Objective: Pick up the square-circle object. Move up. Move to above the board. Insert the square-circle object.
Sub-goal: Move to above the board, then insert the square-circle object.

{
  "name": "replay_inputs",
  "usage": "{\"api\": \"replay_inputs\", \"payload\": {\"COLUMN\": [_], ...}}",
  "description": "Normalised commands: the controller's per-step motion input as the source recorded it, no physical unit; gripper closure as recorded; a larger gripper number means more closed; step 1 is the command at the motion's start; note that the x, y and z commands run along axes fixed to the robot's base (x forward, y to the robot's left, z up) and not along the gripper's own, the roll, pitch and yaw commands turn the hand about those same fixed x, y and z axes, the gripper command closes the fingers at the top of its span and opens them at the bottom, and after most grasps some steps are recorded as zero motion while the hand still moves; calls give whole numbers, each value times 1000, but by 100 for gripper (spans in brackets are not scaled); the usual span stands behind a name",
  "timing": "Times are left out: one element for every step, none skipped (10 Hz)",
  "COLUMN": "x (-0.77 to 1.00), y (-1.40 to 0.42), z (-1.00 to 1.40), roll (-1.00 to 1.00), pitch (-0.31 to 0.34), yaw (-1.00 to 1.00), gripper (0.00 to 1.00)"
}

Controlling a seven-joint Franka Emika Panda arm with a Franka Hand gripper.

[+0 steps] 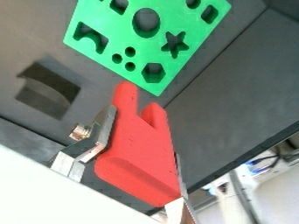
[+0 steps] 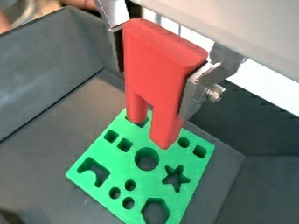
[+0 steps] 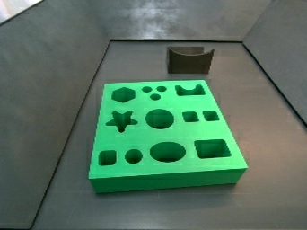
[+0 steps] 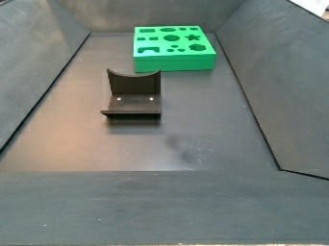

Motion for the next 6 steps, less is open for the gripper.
{"api": "replay_inputs", "payload": {"x": [73, -151, -197, -320, -380, -380], "y": [-53, 0, -231, -240, -414, -509], "z": [28, -300, -534, -803, -806, -951], "roll": [123, -76, 0, -116, -61, 1], "pitch": [129, -81, -81, -33, 0, 11], "yaw": [260, 0, 0, 103, 237, 289], "gripper": [100, 100, 100, 100, 100, 100]}}
